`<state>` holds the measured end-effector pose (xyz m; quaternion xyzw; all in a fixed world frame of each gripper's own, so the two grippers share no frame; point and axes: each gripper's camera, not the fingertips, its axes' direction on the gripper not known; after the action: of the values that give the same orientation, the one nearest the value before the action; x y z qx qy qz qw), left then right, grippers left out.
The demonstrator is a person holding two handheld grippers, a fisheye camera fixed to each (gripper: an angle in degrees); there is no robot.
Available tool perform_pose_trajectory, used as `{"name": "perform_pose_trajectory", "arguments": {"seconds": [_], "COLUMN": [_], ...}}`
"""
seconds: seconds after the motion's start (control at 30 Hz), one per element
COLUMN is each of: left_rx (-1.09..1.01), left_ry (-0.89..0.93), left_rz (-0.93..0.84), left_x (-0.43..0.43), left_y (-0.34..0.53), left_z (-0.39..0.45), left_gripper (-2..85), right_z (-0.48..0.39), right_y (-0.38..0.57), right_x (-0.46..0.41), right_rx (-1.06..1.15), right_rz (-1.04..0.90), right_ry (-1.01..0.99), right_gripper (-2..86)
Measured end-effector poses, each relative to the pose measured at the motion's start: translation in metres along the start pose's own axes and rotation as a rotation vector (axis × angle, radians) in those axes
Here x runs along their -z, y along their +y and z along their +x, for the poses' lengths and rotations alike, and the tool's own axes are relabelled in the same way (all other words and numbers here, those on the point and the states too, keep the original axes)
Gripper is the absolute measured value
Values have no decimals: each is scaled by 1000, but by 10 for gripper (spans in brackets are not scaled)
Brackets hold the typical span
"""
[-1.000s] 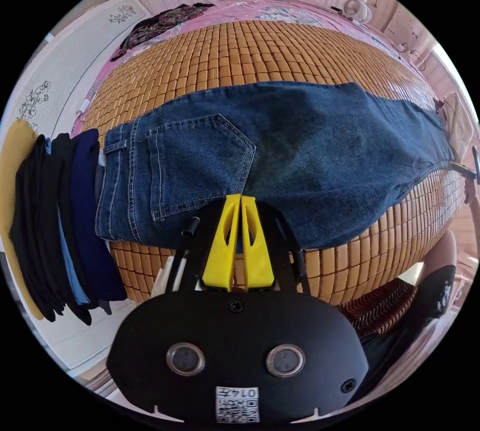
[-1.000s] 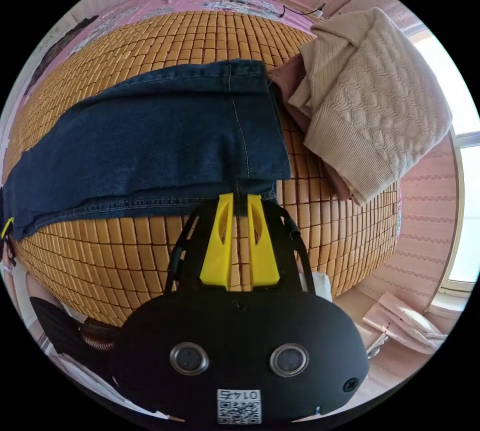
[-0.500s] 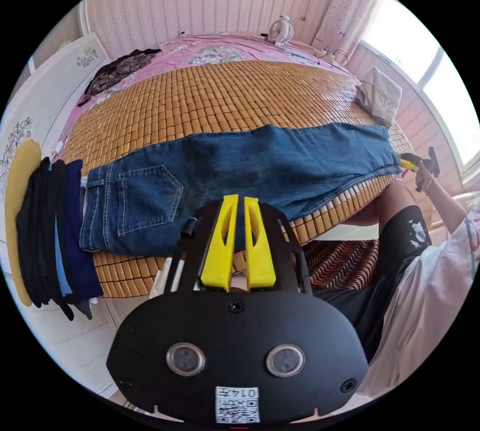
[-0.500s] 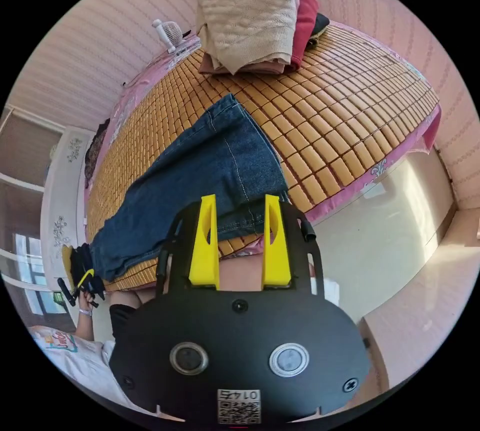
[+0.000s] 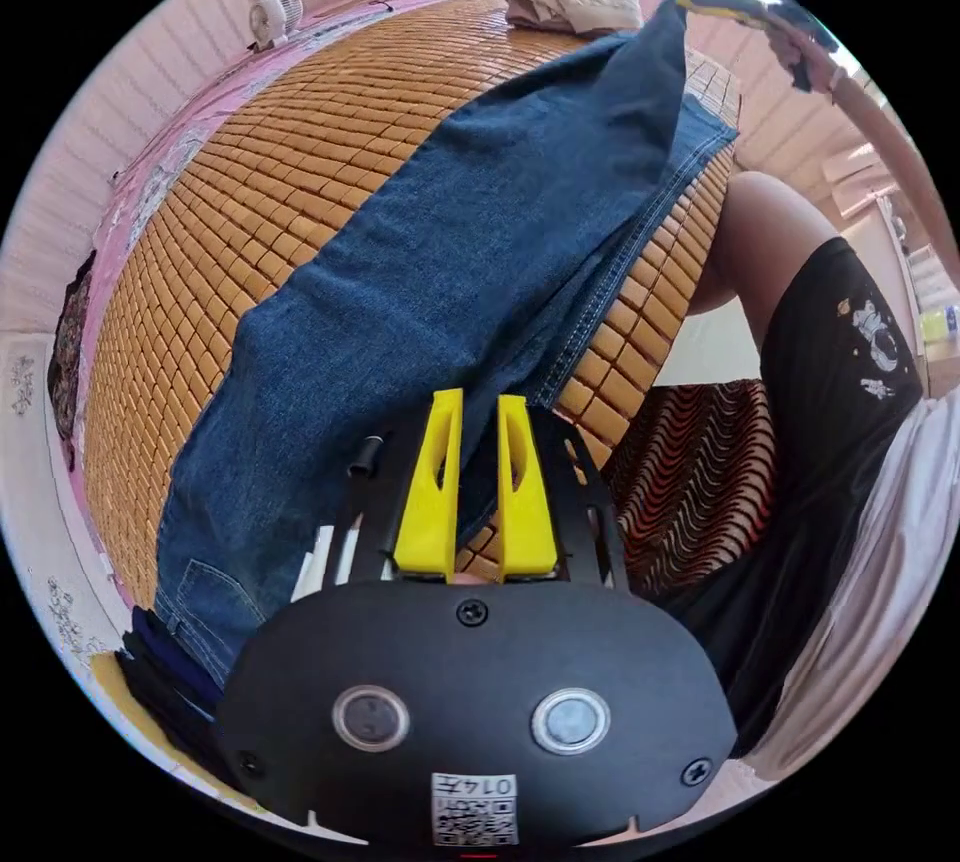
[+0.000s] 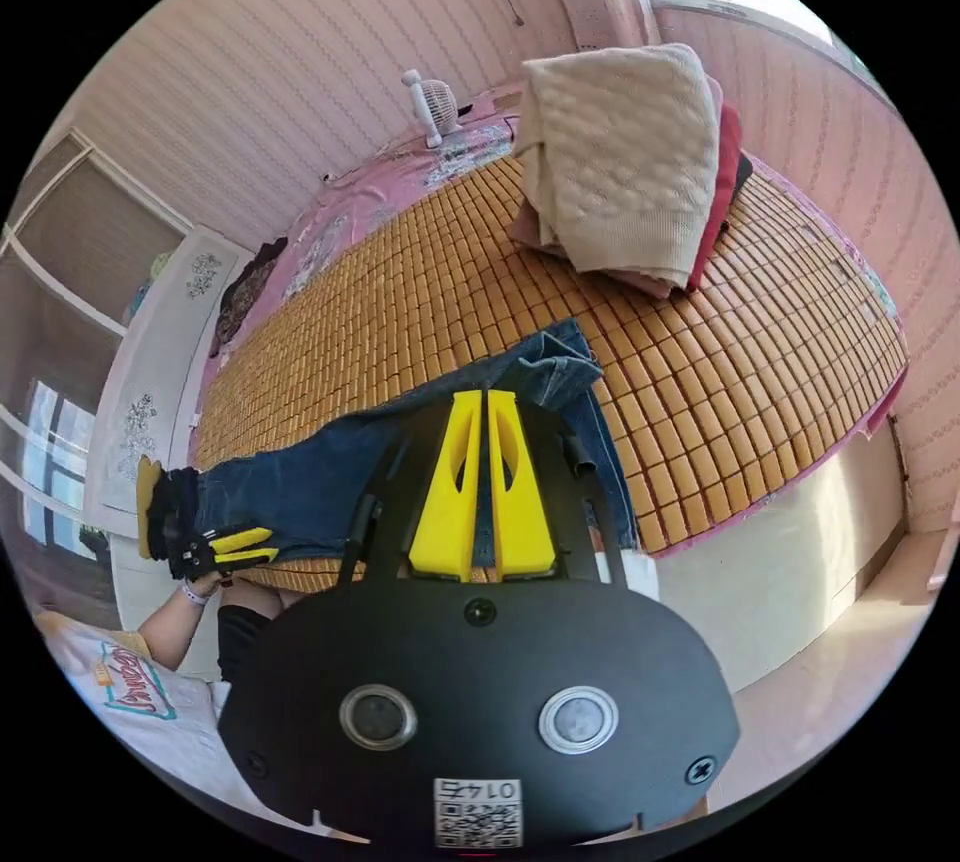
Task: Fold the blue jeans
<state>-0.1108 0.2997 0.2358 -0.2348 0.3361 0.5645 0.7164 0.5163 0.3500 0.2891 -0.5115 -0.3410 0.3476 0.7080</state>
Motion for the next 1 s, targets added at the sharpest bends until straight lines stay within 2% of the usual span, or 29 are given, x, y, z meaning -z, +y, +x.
{"name": "perform_pose_trajectory", "arguments": {"seconds": [0.13, 0.23, 0.27, 0.37, 0.4, 0.67, 0.77, 0.87, 0.93, 1.0], "left_rx": [-79, -132, -144, -115, -89, 30, 62, 62, 49, 34], "left_ry": [-74, -179, -205, -117, -76, 27, 49, 50, 43, 28], "left_rz": [22, 97, 117, 97, 75, 41, 53, 50, 60, 101], "left_x": [16, 50, 59, 52, 42, 13, 12, 12, 18, 33], "left_y": [-7, 2, 5, 4, 2, -4, -2, -2, -1, 4], "left_z": [10, 20, 23, 21, 19, 8, 3, 0, -1, -6], "left_gripper": [-1, -8, -9, -10, -10, -10, -9, -9, -9, -9], "right_z": [-14, 25, 48, 99, 103, 98, 116, 123, 119, 109], "right_y": [-11, 25, 42, 79, 85, 99, 102, 99, 92, 88], "right_x": [38, 32, 16, -52, -63, -55, -62, -83, -84, -67], "right_rx": [47, -85, -163, -315, -329, -346, -442, -481, -461, -429], "right_rz": [149, 152, 96, -156, -180, 3, 24, -20, -52, 3], "right_ry": [-92, -41, 3, 59, 69, 212, 93, -5, 47, 72], "right_gripper": [3, 5, 6, 11, 13, 98, 104, 78, 35, 8]}}
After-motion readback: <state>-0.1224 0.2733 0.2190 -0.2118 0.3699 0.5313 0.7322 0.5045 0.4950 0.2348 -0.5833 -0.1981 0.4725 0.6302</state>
